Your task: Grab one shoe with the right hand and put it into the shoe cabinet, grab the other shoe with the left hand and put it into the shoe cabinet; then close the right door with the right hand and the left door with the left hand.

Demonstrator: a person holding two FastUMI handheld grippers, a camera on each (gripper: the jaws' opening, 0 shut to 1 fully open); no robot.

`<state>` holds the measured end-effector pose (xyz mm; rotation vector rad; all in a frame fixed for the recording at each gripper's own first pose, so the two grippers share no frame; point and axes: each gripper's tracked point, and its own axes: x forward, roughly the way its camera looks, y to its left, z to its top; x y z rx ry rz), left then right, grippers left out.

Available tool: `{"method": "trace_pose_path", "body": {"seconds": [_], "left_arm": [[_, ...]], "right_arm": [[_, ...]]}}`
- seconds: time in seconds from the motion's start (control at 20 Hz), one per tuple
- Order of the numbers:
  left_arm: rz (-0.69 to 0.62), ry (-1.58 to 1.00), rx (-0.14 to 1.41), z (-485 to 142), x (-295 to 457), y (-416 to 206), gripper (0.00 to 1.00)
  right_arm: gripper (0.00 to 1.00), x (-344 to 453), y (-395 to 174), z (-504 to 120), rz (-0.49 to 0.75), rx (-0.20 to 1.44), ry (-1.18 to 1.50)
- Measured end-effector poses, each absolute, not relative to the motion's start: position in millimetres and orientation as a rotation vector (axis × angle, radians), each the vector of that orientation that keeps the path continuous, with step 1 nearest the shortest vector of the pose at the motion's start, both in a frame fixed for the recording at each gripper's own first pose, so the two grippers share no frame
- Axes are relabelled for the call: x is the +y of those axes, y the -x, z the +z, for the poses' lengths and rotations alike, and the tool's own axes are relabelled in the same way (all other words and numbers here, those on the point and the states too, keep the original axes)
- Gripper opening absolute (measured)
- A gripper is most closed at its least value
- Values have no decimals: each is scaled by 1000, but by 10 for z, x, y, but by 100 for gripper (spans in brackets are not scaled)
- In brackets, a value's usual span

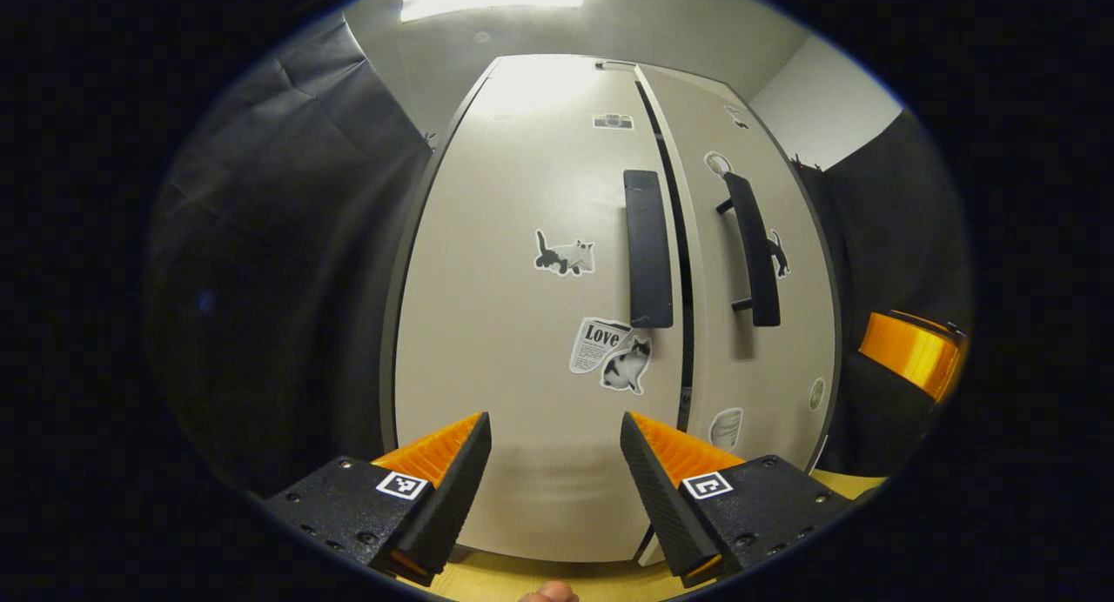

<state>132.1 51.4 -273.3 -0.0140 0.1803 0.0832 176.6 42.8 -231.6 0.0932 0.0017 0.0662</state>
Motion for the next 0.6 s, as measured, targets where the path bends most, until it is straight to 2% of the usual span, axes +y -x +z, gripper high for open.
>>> {"method": "trace_pose_path", "body": {"seconds": [0.05,0.1,0.2,0.25,0.3,0.35,0.45,0.5,0.6], "left_arm": [[84,14,181,-2727,513,-1316,91],[83,16,183,-2732,513,-1315,91],[82,18,182,-2729,510,-1316,91],[83,18,183,-2732,508,-1314,91],[85,20,184,-2734,513,-1311,91],[87,22,186,-2735,514,-1311,91],[91,22,190,-2733,521,-1292,91],[94,19,193,-2732,527,-1274,91],[97,19,193,-2717,533,-1243,92]], "right_arm": [[93,420,-1767,-2316,64,5,-94],[87,417,-1771,-2326,61,8,-95],[87,414,-1789,-2344,59,16,-97],[93,402,-1797,-2362,58,21,-97],[94,399,-1810,-2382,57,27,-96],[87,396,-1815,-2396,56,33,-96],[87,403,-1834,-2418,57,42,-101],[94,408,-1844,-2430,58,43,-102],[94,397,-1810,-2412,58,44,-101]]}}
